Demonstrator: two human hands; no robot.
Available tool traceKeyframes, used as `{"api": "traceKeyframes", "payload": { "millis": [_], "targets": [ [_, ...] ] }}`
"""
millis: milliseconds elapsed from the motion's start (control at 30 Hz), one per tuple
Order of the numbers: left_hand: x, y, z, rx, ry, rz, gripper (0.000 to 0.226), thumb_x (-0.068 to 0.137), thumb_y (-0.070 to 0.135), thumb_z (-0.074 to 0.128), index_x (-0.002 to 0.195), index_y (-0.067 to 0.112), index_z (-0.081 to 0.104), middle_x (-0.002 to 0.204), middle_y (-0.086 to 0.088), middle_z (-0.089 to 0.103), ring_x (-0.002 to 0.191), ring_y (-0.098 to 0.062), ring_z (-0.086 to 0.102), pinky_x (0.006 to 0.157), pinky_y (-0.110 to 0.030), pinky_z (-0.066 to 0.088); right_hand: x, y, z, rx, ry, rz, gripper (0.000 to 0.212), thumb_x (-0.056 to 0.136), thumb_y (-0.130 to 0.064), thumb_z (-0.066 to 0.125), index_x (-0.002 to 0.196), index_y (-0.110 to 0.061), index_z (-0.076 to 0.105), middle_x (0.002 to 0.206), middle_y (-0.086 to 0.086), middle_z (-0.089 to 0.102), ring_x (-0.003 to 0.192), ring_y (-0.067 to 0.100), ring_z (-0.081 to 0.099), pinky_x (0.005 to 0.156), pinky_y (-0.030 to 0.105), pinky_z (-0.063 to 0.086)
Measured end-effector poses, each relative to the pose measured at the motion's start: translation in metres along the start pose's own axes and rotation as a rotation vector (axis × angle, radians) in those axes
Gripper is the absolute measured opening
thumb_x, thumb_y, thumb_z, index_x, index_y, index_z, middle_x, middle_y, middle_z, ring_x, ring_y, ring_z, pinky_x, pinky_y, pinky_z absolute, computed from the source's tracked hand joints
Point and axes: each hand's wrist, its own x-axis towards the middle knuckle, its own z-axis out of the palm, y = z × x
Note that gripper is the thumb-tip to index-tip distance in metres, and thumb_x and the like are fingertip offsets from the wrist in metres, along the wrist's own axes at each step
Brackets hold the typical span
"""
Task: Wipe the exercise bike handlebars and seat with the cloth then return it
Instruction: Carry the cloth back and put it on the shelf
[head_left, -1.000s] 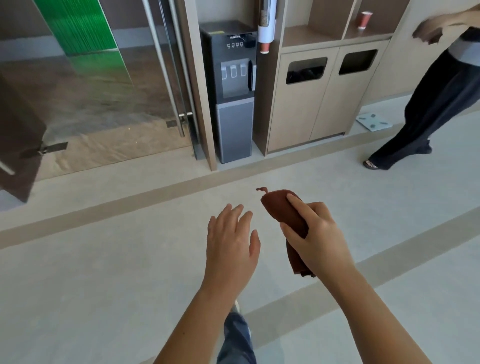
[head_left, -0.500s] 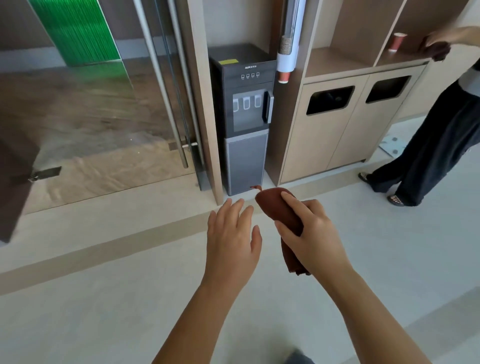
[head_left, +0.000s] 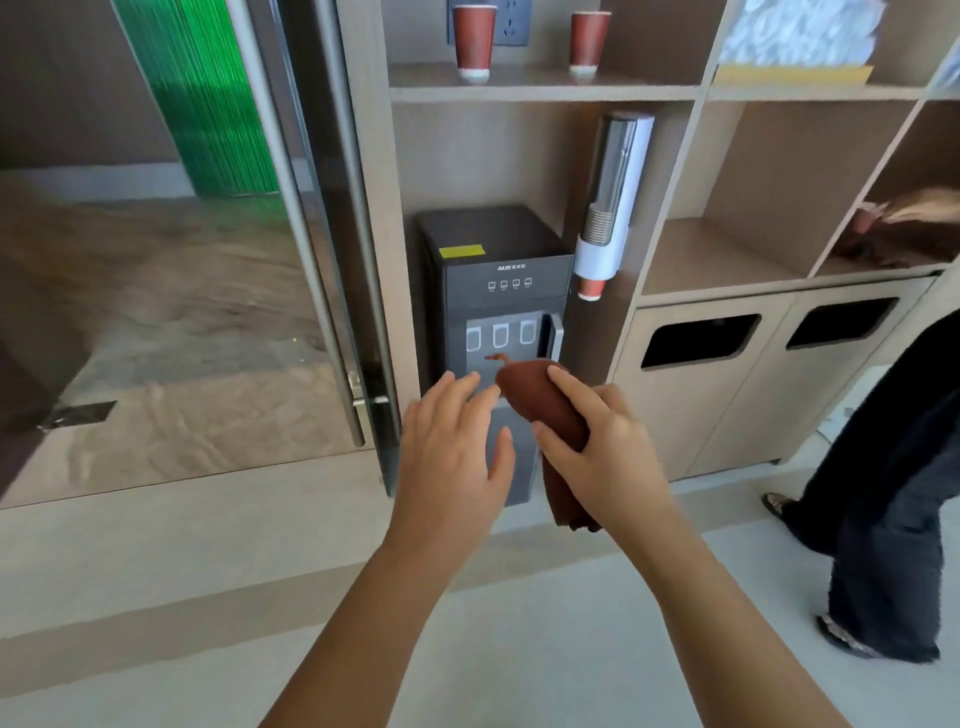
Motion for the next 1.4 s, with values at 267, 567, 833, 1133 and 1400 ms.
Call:
{"api": "traceKeyframes", "payload": {
  "millis": [267, 567, 833, 1133, 1400],
  "targets": [
    [0.153, -0.021, 0.024, 0.008, 0.111, 0.049, 0.035, 0.087, 0.019, 0.054, 0.120, 0.006, 0.057, 0.127, -0.012, 0.054, 0.124, -0.030, 0.041, 0.104, -0.040, 0.025, 0.160, 0.021, 0.011, -0.038, 0.042, -0.110, 0.056, 0.084, -0.035, 0.059, 0.136, -0.029, 0.038, 0.111, 0.003, 0.048, 0.081, 0.011, 0.044, 0.075, 0.022, 0.038],
    [0.315, -0.056, 0.032, 0.014, 0.173, 0.211, 0.036, 0.089, 0.021, 0.052, 0.122, 0.006, 0.055, 0.129, -0.013, 0.053, 0.127, -0.031, 0.039, 0.106, -0.054, 0.029, 0.316, 0.010, 0.024, -0.036, 0.136, -0.171, 0.056, 0.085, -0.036, 0.058, 0.137, -0.029, 0.037, 0.115, 0.004, 0.049, 0.088, 0.011, 0.045, 0.077, 0.021, 0.040],
    [0.412, -0.078, 0.032, 0.041, 0.272, 0.295, 0.038, 0.084, 0.020, 0.050, 0.118, 0.005, 0.058, 0.125, -0.014, 0.056, 0.124, -0.034, 0.042, 0.103, -0.055, 0.031, 0.409, -0.001, 0.015, -0.038, 0.257, -0.239, 0.055, 0.084, -0.032, 0.061, 0.135, -0.031, 0.042, 0.109, 0.005, 0.052, 0.089, 0.014, 0.049, 0.079, 0.022, 0.039],
    [0.484, -0.074, 0.047, 0.100, 0.341, 0.278, 0.033, 0.084, 0.014, 0.058, 0.116, 0.004, 0.059, 0.124, -0.016, 0.056, 0.124, -0.036, 0.043, 0.102, -0.058, 0.030, 0.501, -0.005, -0.019, -0.072, 0.327, -0.357, 0.053, 0.082, -0.030, 0.063, 0.132, -0.030, 0.045, 0.101, 0.001, 0.048, 0.092, 0.017, 0.051, 0.077, 0.018, 0.033],
    [0.532, -0.066, 0.065, 0.191, 0.346, 0.229, 0.038, 0.086, 0.020, 0.057, 0.122, 0.009, 0.055, 0.132, -0.013, 0.051, 0.128, -0.030, 0.038, 0.107, -0.047, 0.018, 0.574, 0.004, -0.017, -0.268, 0.159, -0.273, 0.054, 0.086, -0.034, 0.058, 0.136, -0.029, 0.039, 0.117, 0.011, 0.049, 0.099, 0.030, 0.055, 0.080, 0.030, 0.042]
  ]
}}
